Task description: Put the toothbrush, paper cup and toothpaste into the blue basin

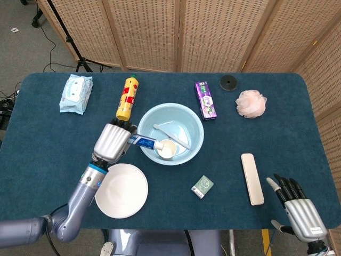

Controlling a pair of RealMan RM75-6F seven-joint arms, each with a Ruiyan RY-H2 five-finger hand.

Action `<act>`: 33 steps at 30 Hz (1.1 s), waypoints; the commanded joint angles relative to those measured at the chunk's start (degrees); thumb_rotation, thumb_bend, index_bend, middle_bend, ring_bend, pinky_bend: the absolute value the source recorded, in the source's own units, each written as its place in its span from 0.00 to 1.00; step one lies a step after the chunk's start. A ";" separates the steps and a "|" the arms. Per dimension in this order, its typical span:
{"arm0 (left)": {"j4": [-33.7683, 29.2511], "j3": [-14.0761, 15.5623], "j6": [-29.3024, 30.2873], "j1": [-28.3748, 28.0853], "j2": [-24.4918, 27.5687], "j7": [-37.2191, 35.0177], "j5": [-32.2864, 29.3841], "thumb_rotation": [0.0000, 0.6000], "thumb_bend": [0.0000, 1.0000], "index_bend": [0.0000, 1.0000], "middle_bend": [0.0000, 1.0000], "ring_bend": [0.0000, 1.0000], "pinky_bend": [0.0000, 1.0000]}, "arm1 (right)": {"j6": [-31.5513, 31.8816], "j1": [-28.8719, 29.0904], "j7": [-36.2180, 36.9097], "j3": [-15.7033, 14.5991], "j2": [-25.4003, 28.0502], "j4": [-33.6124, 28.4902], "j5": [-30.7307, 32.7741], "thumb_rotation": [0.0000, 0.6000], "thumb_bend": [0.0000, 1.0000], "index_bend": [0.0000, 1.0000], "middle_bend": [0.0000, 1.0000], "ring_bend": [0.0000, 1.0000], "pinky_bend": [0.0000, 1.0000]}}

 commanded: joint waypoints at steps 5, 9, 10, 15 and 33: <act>9.42 -5.80 -3.13 -7.33 -7.00 1.89 -8.87 1.00 0.40 0.78 0.48 0.43 0.44 | 0.15 0.13 1.23 0.22 0.31 0.32 0.48 1.00 0.10 0.00 0.00 0.00 0.00; 13.32 -6.74 -3.97 -9.83 -9.82 1.80 -11.49 1.00 0.40 0.78 0.48 0.43 0.44 | -0.08 0.33 2.02 0.54 0.44 0.63 1.37 1.00 0.10 0.00 0.00 0.00 0.00; 14.22 -6.92 -4.15 -10.44 -10.49 1.84 -12.06 1.00 0.40 0.78 0.48 0.43 0.44 | -0.17 0.39 2.23 0.64 0.44 0.74 1.67 1.00 0.10 0.00 0.00 0.00 0.00; 19.07 -7.37 -5.09 -13.47 -13.86 1.83 -14.11 1.00 0.40 0.78 0.48 0.42 0.44 | -0.98 0.76 2.92 1.10 0.37 1.21 3.36 1.00 0.10 0.00 0.00 0.00 0.00; 21.52 -7.14 -8.90 -16.27 -14.77 -0.71 -22.45 1.00 0.31 0.00 0.00 0.00 0.10 | -1.50 1.04 2.71 1.37 0.24 1.14 4.58 1.00 0.10 0.00 0.00 0.00 0.00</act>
